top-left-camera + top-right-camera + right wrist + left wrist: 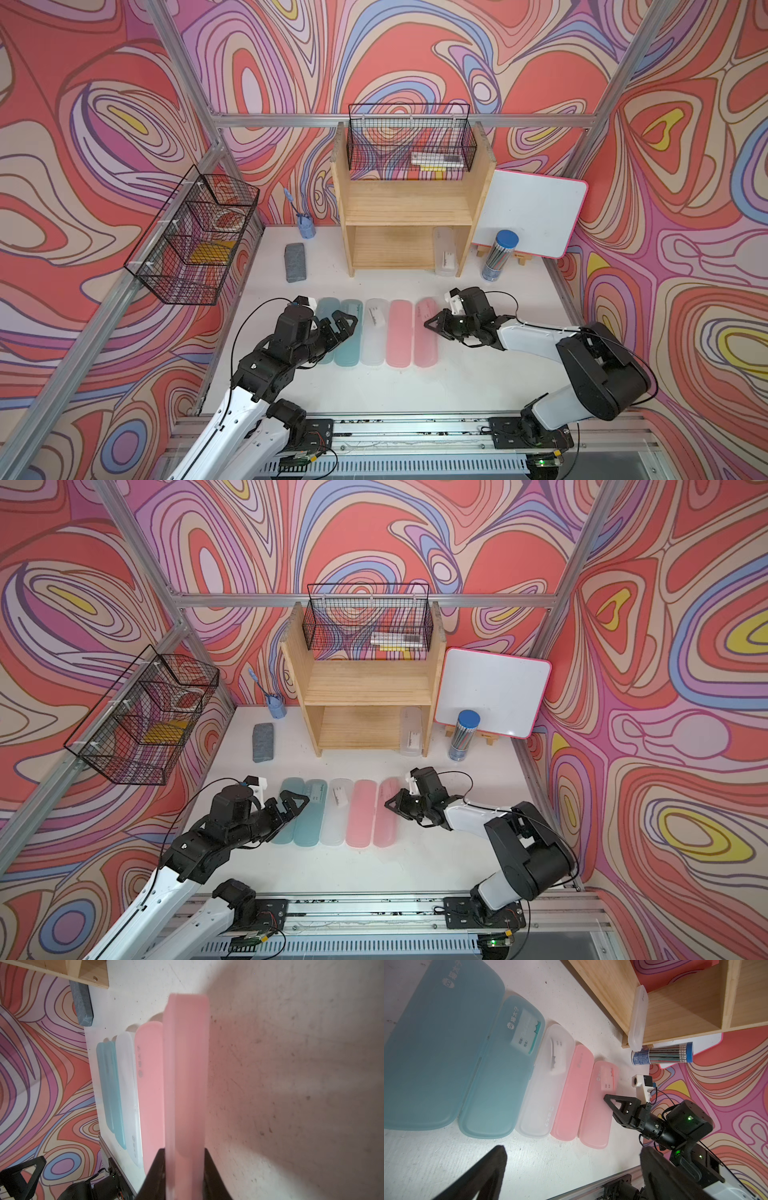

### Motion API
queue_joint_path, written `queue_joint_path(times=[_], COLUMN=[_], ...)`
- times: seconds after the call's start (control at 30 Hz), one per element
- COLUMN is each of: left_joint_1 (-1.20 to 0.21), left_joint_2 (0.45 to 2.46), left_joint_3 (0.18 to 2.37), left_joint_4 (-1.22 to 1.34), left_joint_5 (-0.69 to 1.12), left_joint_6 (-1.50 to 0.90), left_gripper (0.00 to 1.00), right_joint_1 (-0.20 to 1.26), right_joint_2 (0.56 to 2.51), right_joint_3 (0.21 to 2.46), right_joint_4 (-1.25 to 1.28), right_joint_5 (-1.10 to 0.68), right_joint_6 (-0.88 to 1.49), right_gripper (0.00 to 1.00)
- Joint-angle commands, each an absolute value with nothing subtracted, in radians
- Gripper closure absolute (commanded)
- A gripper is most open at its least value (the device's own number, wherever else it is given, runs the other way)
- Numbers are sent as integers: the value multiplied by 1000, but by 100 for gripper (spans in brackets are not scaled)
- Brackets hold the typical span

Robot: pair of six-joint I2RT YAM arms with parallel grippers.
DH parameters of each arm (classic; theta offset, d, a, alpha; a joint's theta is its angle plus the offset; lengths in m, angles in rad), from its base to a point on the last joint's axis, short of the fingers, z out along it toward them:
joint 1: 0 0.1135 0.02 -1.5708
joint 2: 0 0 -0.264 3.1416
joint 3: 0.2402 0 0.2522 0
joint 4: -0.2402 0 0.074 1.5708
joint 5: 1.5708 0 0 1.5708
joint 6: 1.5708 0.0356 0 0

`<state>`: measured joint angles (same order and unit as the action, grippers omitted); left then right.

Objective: Remove the pencil cases from the shelf
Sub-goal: Place the pencil case at the center of the board.

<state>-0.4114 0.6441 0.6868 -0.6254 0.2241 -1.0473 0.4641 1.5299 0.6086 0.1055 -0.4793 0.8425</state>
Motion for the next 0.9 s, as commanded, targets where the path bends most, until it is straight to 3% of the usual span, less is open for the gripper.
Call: queue_joint_path(times=[0.0,0.2,0.43,0.77,0.8,0.87], left_joint_1=[-407,-408,-408,-407,-407,-408], left_joint_2=[647,648,643,637,637,637], left_joint_3=[675,672,671,673,673,676], left_joint_4=[-647,-645,-643,-632,-632,-630], left_joint_5=[216,216,210,199,197,195], left_joint_6=[-1051,-1052,-1052,-1048,-1048,-1045], left_gripper=[1,1,1,1,1,1], right_joint_1=[462,462,462,463,462,462], right_joint_2=[1546,1545,1491,1343,1330,1306], right_joint_3=[605,629,657,757,771,809], right_joint_4=[127,71,-40,-357,-383,-438], right_joint_5=[-487,-469,-409,-150,-119,-38], right_joint_6=[835,827,819,768,757,729], right_gripper=[73,54,41,23,20,5])
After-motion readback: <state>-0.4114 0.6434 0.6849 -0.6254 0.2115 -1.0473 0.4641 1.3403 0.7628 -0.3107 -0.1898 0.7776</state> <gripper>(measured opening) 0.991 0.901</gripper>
